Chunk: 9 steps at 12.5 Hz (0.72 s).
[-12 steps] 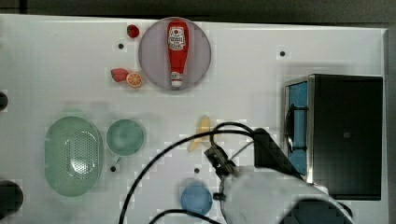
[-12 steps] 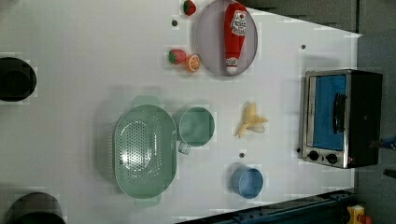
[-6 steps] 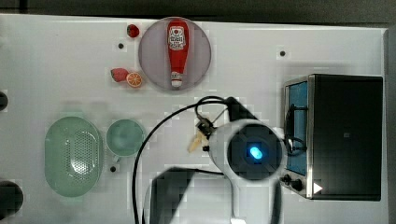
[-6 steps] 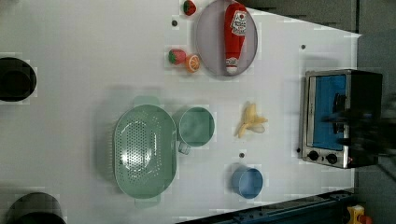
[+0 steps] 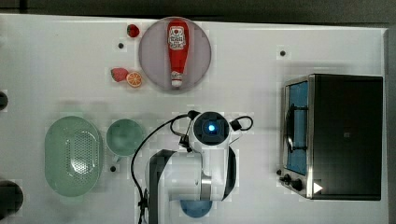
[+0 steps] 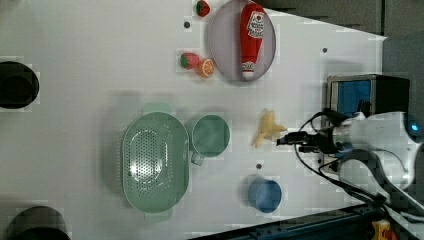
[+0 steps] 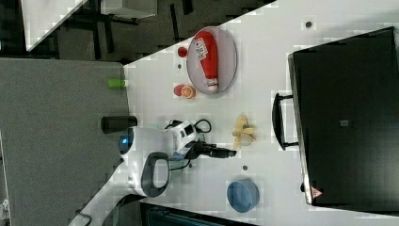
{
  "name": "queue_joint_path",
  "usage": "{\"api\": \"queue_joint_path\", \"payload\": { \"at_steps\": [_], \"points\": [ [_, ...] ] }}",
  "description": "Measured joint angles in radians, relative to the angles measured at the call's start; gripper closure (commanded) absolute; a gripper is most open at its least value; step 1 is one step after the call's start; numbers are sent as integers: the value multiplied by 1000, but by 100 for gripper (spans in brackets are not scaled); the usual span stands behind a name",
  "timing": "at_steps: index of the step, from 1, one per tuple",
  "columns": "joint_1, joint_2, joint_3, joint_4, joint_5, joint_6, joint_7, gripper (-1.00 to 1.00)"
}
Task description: Pick Banana and place it in mug.
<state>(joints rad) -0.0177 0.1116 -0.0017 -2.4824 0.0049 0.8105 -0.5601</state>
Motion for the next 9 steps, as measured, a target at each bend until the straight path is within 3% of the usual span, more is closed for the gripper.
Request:
{"api": "queue_joint_path", "payload": {
  "at_steps": [5,7,8,9],
  "points": [
    [-8,129,-5,23,-5,249,-100,-100],
    [-10,179,-11,31,-15,269,-112,-100],
    [-17,202,-9,31,-16,297,-114,-91],
    [-8,229,-23,33,-30,341,-115,-68]
  ]
}}
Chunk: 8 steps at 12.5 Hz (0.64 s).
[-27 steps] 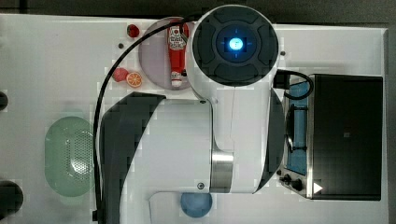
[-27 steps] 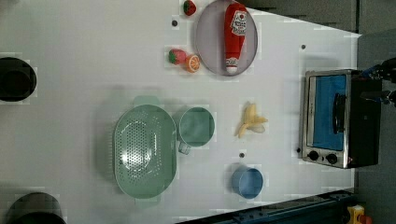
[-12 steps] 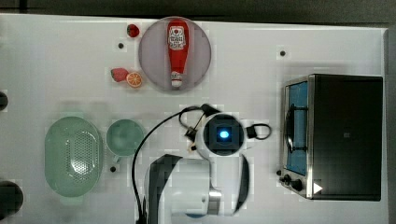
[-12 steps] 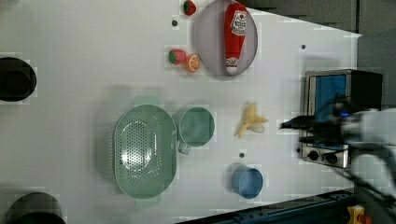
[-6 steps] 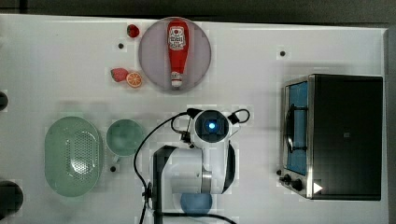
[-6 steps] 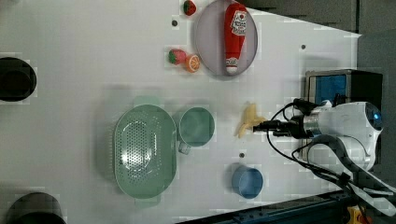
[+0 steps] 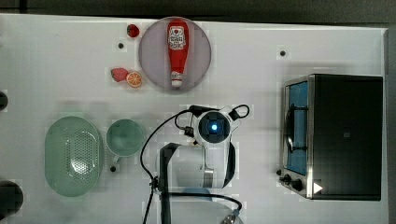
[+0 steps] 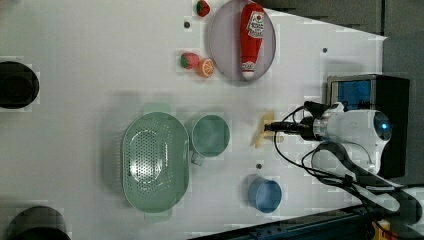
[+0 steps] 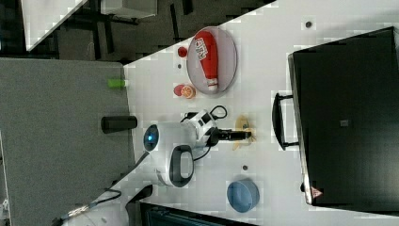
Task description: Pick Banana and place it in mug.
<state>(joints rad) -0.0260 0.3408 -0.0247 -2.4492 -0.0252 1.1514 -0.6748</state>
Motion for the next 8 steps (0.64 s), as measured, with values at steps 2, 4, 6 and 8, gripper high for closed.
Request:
{"api": "queue_joint_path", "payload": {
  "at_steps": [2,4,6,8],
  "points": [
    [-8,27,3,-27,10,31,0,-17],
    [-6,27,-2,-29,20,1,0,27],
    [-5,18,16,-31,21,2,0,49],
    [2,-17,16,-27,27,-26,-3,49]
  ]
}}
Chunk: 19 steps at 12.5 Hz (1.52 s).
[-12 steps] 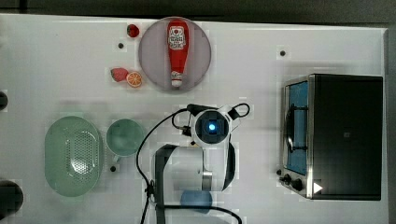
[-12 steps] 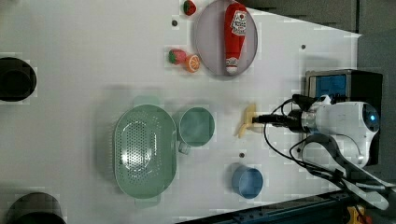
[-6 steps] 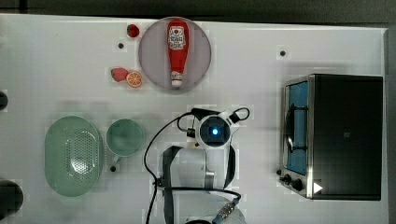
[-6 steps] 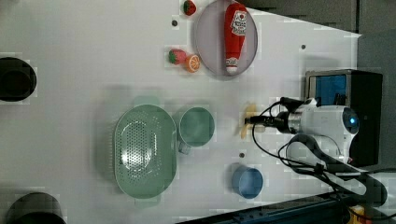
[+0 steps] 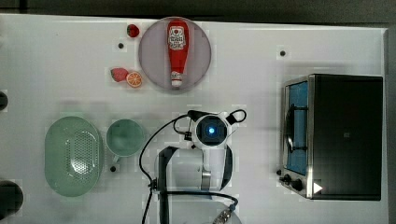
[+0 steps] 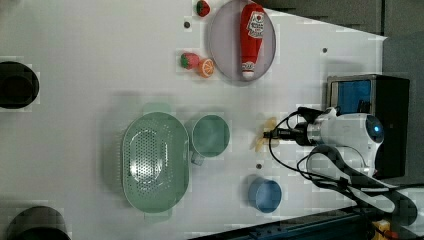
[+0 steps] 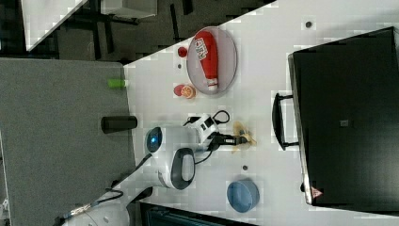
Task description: Pick Banana and place it in mug.
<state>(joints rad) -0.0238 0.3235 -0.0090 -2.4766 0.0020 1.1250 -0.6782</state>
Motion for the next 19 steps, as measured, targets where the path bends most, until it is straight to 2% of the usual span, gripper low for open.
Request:
{"api": "queue_joint_path", "payload": {
  "at_steps": [2,4,8,10,11,13,16,19],
  "points": [
    [-11,-28,2,2,-11,6,-4,49],
    [-7,-105,-18,20,1,-116,-5,49],
    [-4,-411,-37,62,1,-437,-5,49],
    [-12,-537,-18,145,8,-575,-5,49],
    [-9,-583,-12,184,-3,-580,-6,49],
    [-6,-629,8,252,-6,-623,-6,49],
    [-13,-668,58,256,4,-749,22,49],
    [-27,-669,181,250,31,-807,182,49]
  ]
}}
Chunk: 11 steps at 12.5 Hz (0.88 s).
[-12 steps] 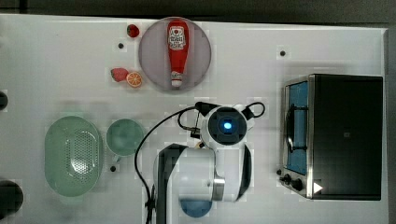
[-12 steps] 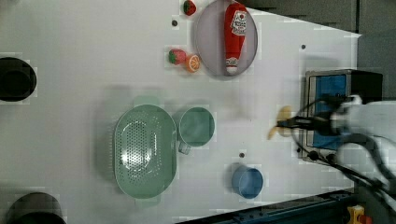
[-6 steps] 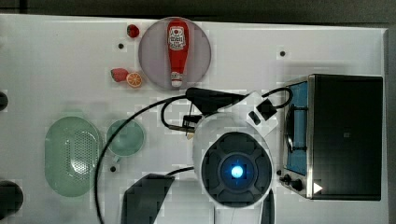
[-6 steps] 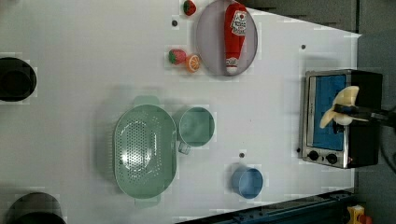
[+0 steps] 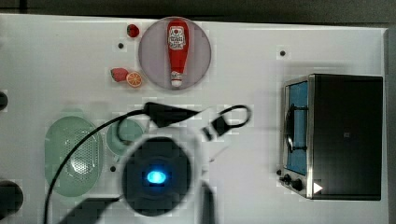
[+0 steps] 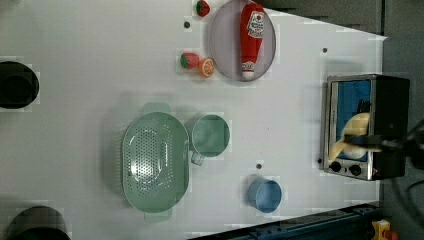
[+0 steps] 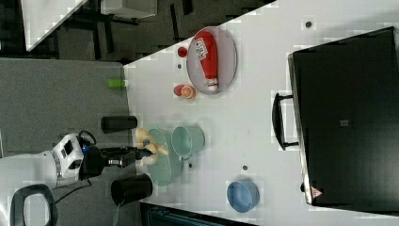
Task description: Pick Banana and place it in mug.
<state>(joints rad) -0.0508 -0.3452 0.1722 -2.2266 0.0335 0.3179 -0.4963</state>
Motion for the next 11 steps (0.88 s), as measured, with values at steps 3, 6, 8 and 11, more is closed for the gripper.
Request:
{"api": "queue_joint_path", "payload": {
  "at_steps": [3,6,8,11],
  "points": [
    [32,60,121,-10,72,-1,169,49],
    [59,194,249,-8,93,101,346,49],
    [84,282,282,-6,92,162,421,49],
    [68,406,289,-6,79,315,506,49]
  ]
}}
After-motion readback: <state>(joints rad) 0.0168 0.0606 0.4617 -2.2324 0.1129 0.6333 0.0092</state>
